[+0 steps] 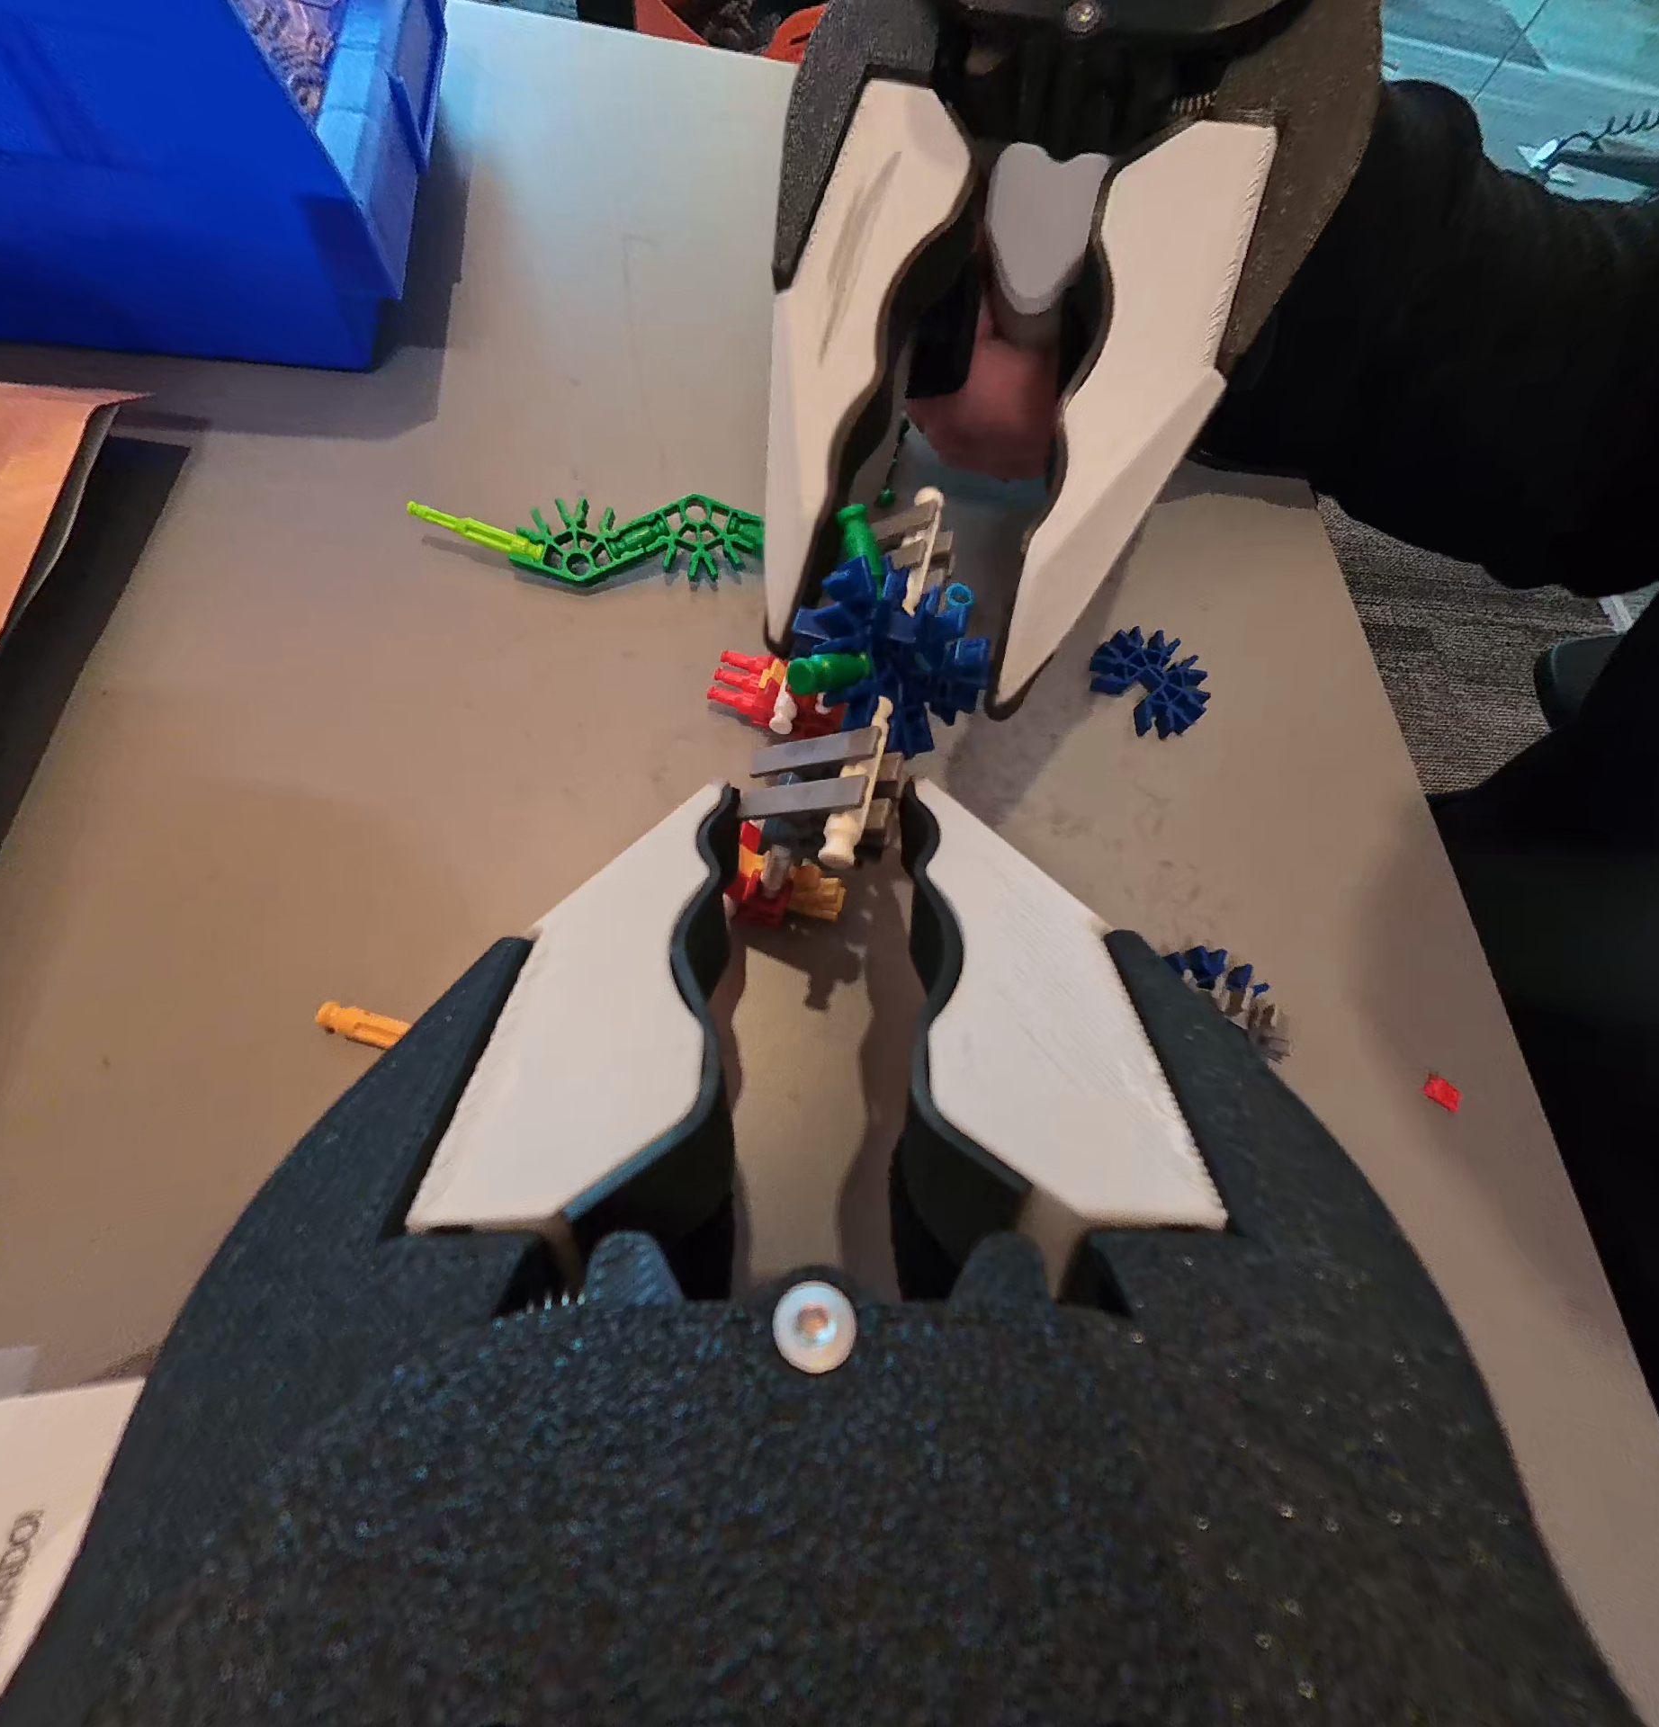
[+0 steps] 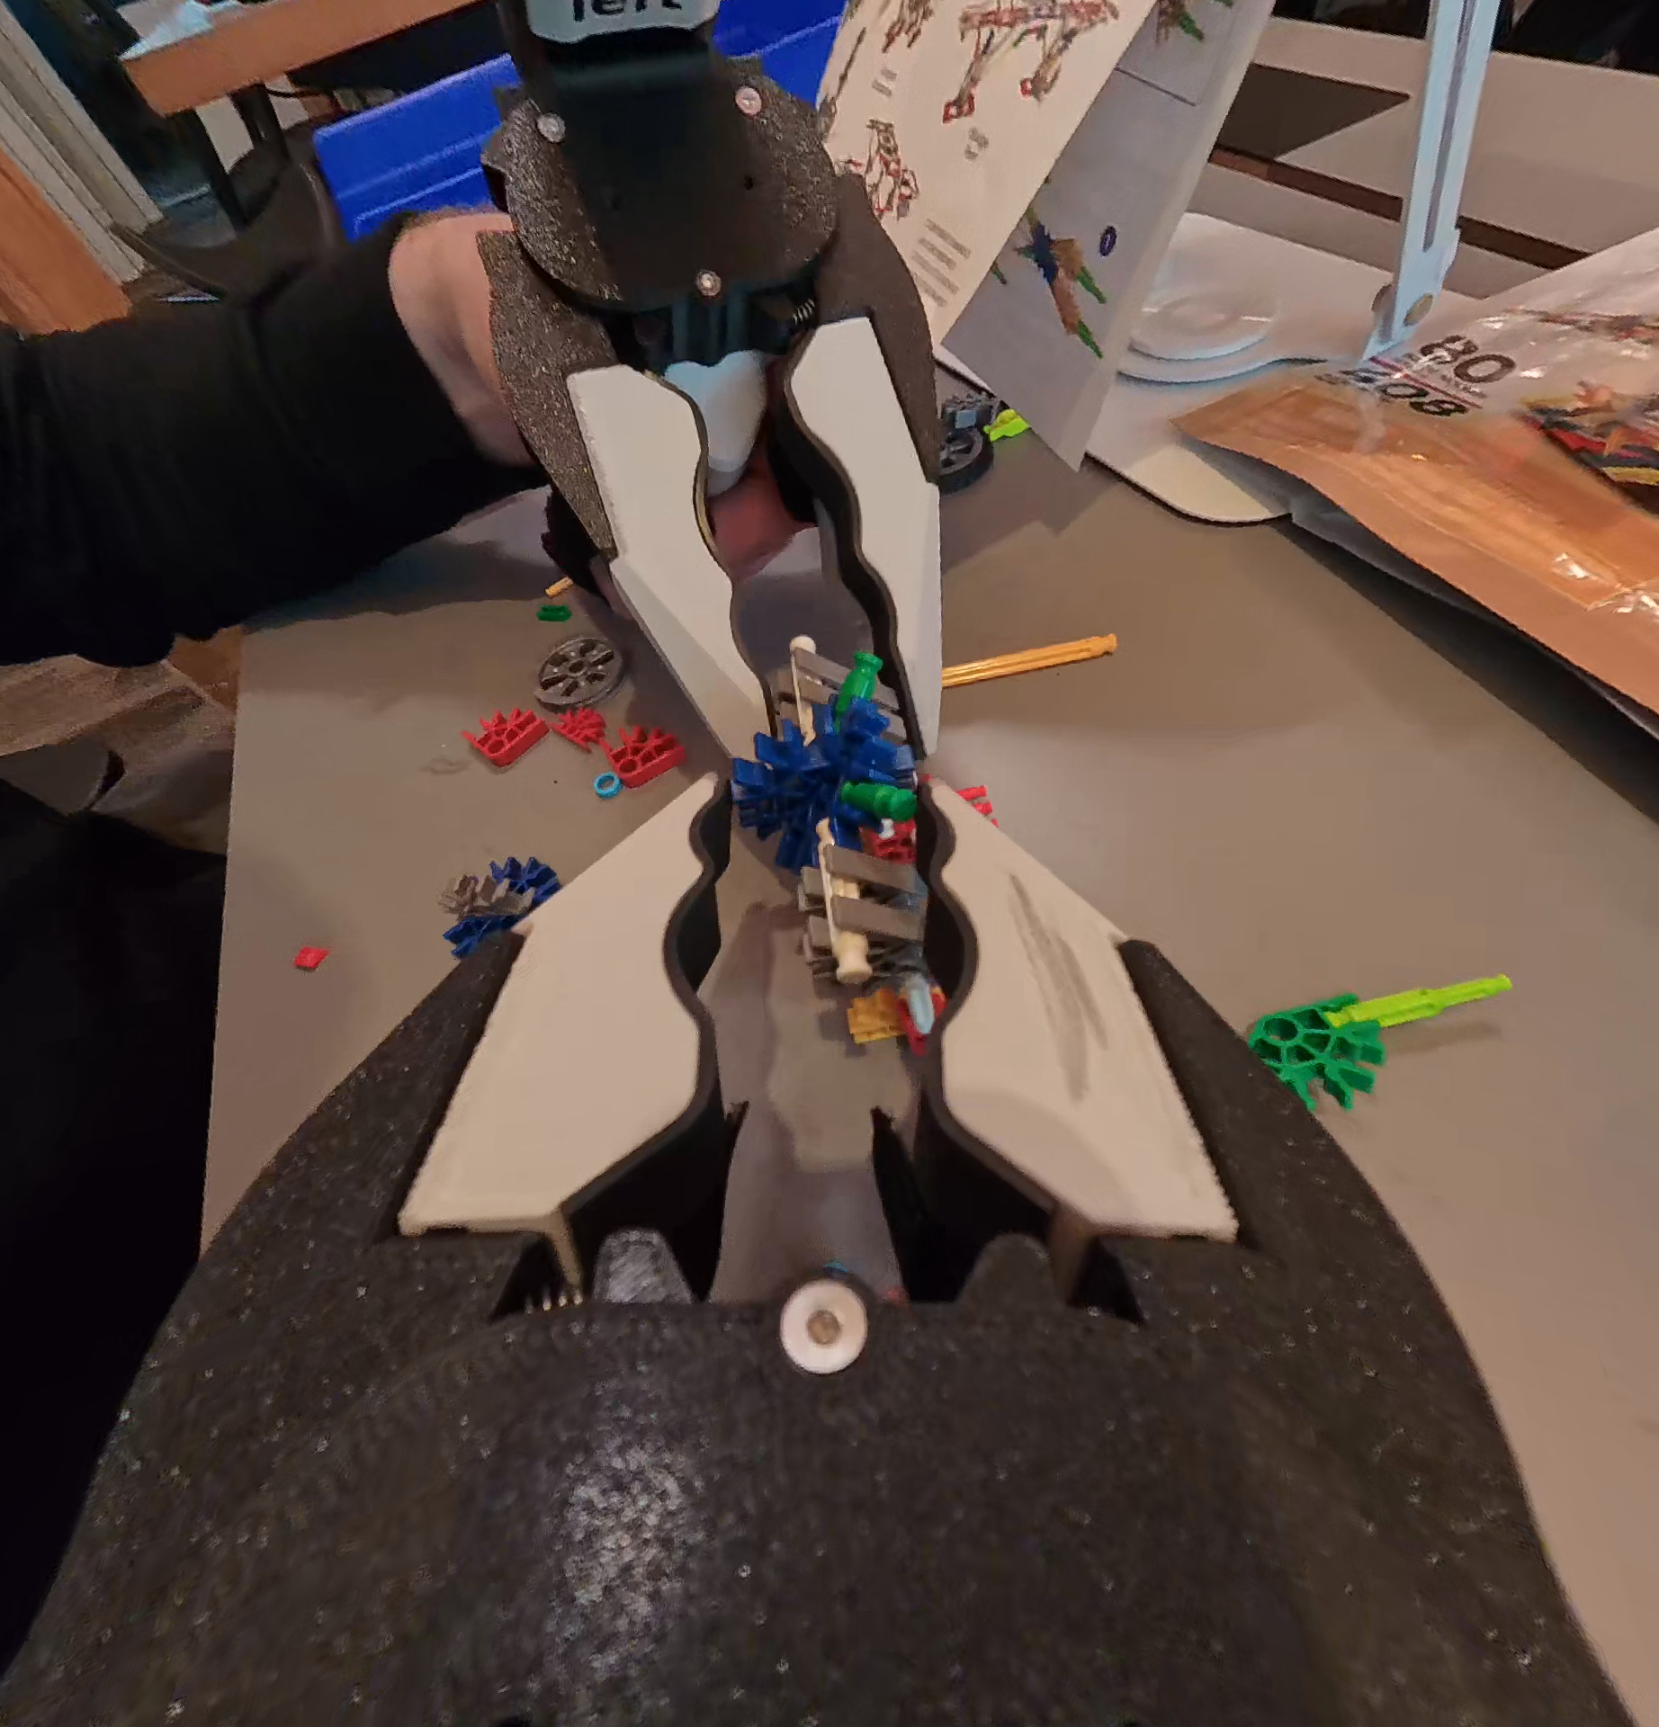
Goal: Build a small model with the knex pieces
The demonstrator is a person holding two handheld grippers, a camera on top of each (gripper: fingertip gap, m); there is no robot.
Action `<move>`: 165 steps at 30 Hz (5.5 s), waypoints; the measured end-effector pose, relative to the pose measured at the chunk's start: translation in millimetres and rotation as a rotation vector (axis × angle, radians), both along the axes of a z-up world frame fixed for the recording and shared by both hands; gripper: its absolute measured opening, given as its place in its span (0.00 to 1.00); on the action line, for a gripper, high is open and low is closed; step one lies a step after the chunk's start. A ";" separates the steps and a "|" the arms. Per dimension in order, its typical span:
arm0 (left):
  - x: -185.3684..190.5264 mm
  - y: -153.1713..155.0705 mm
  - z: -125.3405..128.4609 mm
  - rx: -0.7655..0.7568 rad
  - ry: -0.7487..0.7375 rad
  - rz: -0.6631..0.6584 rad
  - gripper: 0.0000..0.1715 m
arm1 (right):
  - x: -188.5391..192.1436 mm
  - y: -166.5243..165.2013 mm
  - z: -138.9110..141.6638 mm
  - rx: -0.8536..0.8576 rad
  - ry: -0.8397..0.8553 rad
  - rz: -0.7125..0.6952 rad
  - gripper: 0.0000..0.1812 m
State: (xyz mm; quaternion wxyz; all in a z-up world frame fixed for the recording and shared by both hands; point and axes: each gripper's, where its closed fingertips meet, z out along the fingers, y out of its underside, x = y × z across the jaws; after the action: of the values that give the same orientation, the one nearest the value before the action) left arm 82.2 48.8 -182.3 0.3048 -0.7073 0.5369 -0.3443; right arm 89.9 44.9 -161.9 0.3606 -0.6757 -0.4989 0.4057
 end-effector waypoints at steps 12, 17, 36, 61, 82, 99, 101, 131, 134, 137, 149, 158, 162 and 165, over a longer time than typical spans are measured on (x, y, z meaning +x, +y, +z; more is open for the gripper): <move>0.4 -3.0 1.3 -0.054 -0.005 -0.012 0.19 | 1.1 1.2 1.6 0.168 -0.005 0.005 0.21; 0.1 -5.1 2.2 -0.109 -0.013 -0.009 0.19 | 0.9 1.2 2.2 0.299 -0.021 0.003 0.21; 2.8 -2.2 26.5 0.059 -0.088 0.000 0.19 | 2.8 1.3 3.3 0.455 -0.040 0.001 0.21; 9.8 -7.8 33.6 0.098 -0.189 -0.045 0.03 | 22.9 16.9 -18.8 0.403 -0.158 -0.051 0.17; 5.4 -10.5 28.8 0.205 -0.182 -0.085 0.04 | 25.6 0.6 -17.9 0.182 -0.110 0.031 0.17; -3.6 -8.0 16.6 0.188 -0.102 -0.051 0.17 | 28.8 8.6 -23.2 0.191 -0.133 -0.018 0.18; -3.0 -6.5 16.3 0.202 -0.100 -0.045 0.15 | 28.9 10.0 -24.8 0.188 -0.139 -0.025 0.17; -4.8 0.5 3.4 0.219 0.004 -0.010 0.25 | 78.9 57.8 -57.0 0.206 -0.387 -0.336 0.13; -4.6 0.4 1.9 0.220 0.010 -0.012 0.23 | 77.9 58.0 -49.6 0.194 -0.331 -0.341 0.13; -4.6 1.4 0.6 0.226 0.020 -0.005 0.22 | 78.7 60.0 -41.4 0.169 -0.266 -0.359 0.13; 4.2 -5.5 65.2 0.230 -0.220 0.038 0.43 | 68.3 41.8 50.9 0.141 0.275 -0.297 0.13; 56.0 -33.4 88.1 0.346 -0.290 0.040 0.30 | 45.2 9.0 98.9 0.229 0.424 -0.341 0.13; 62.8 -31.1 86.5 0.376 -0.275 0.089 0.18 | 29.0 -1.7 103.7 0.284 0.422 -0.371 0.13; 59.4 -30.6 89.2 0.371 -0.299 0.085 0.13 | 30.2 -0.4 108.2 0.274 0.450 -0.406 0.13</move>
State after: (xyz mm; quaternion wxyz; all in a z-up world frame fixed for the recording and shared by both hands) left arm 141.6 18.2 -93.1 0.5199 -0.6024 0.5095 -0.3275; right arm 120.1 44.6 -53.8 0.6225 -0.6001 -0.3120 0.3938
